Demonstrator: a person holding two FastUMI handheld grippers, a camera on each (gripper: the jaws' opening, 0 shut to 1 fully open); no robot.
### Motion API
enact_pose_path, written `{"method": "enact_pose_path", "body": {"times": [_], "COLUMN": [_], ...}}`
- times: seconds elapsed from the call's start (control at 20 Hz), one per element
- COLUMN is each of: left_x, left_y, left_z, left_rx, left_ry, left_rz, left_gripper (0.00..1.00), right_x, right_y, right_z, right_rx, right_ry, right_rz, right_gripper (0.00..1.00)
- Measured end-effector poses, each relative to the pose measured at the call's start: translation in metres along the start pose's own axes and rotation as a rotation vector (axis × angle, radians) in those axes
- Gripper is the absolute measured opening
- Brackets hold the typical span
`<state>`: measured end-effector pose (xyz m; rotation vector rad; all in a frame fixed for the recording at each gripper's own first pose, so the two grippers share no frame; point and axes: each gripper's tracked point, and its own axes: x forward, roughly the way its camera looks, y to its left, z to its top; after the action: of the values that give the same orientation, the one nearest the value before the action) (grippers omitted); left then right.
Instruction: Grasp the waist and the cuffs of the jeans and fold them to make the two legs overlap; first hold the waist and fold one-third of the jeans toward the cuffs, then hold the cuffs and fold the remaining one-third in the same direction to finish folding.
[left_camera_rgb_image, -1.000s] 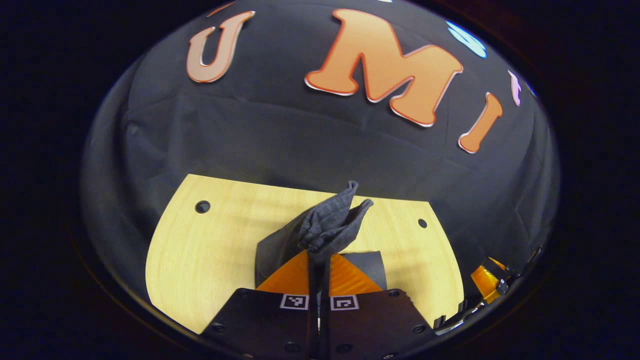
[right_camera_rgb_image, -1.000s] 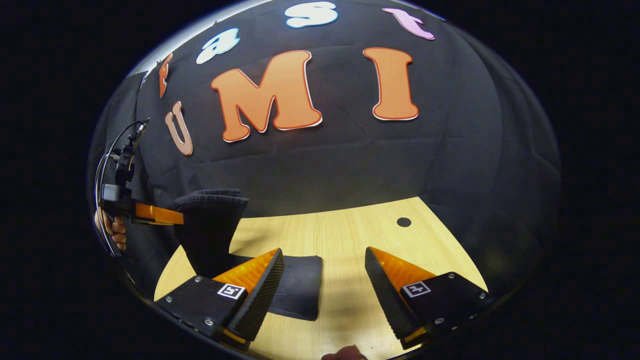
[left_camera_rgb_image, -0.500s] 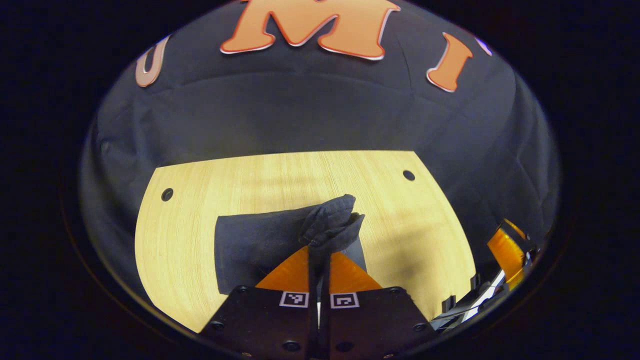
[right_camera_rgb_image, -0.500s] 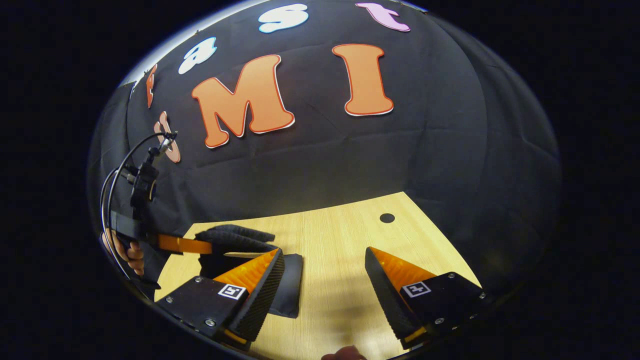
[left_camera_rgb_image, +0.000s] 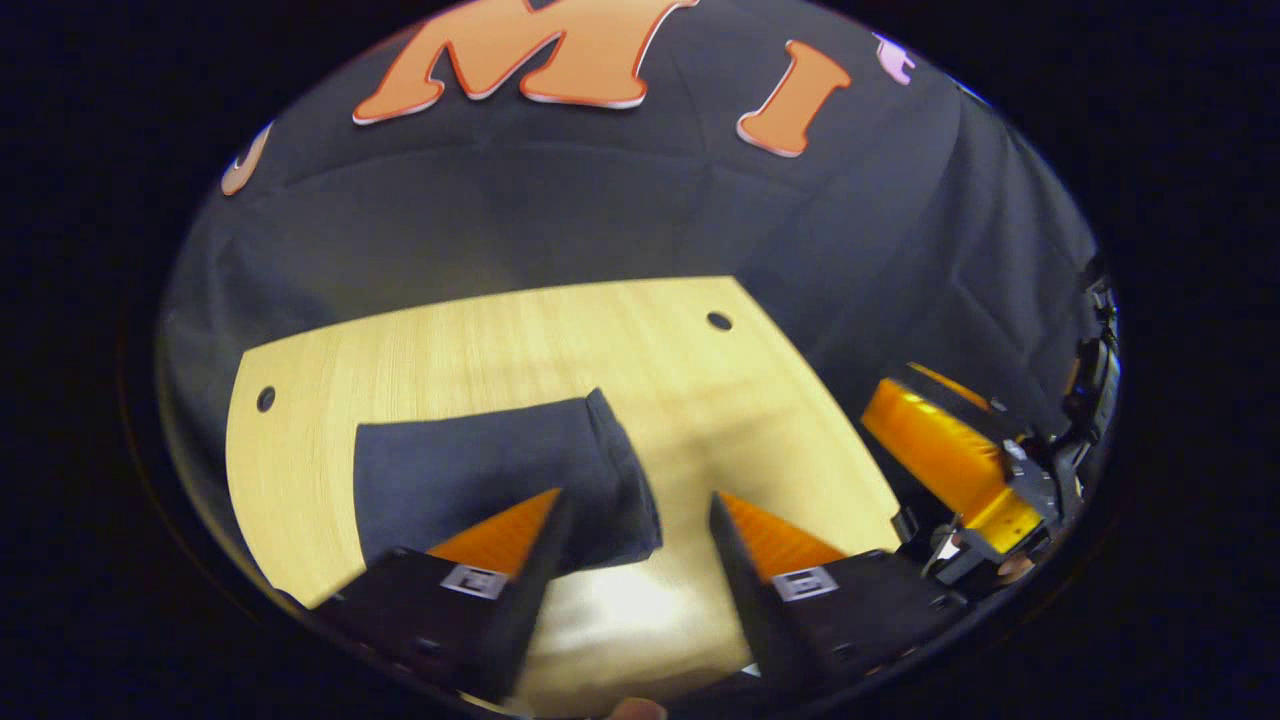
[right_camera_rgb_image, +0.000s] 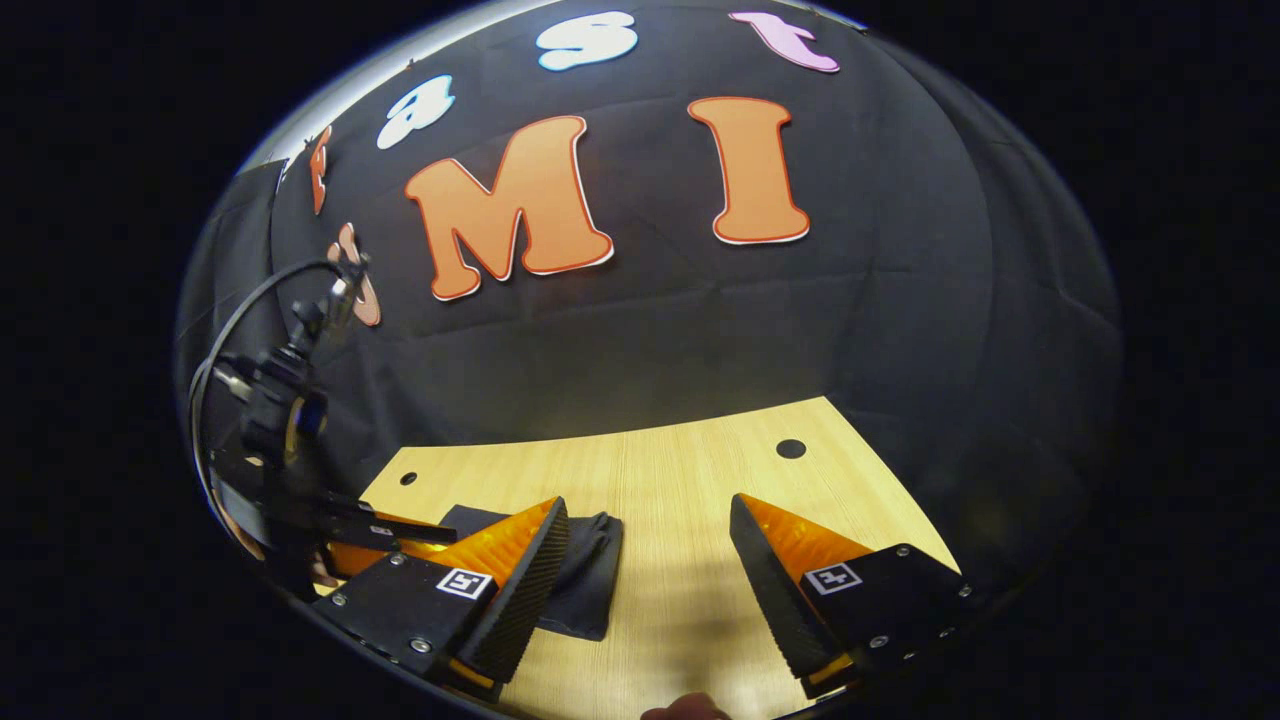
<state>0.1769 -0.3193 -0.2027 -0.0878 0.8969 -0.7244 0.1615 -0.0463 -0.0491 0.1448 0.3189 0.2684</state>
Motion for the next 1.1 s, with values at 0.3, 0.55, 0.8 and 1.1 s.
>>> {"method": "enact_pose_path", "body": {"times": [0.3,0.55,0.8,1.1], "left_x": [-0.075,-0.142,-0.194,-0.217], "left_y": [0.065,0.095,0.089,0.083], "left_z": [0.054,0.077,0.081,0.078], "left_rx": [-0.027,-0.003,0.092,0.169], "left_ry": [-0.325,-0.581,-0.832,-0.957], "left_rz": [0.158,0.288,0.383,0.427], "left_gripper": [0.97,0.97,0.96,0.96], "right_x": [-0.013,-0.034,-0.066,-0.097], "right_y": [0.041,0.086,0.137,0.187], "right_z": [0.041,0.066,0.075,0.061], "right_rx": [-0.1,-0.138,-0.17,-0.185], "right_ry": [-0.14,-0.259,-0.367,-0.415], "right_rz": [0.018,0.052,0.086,0.134], "right_gripper": [0.98,0.97,0.97,0.97]}}
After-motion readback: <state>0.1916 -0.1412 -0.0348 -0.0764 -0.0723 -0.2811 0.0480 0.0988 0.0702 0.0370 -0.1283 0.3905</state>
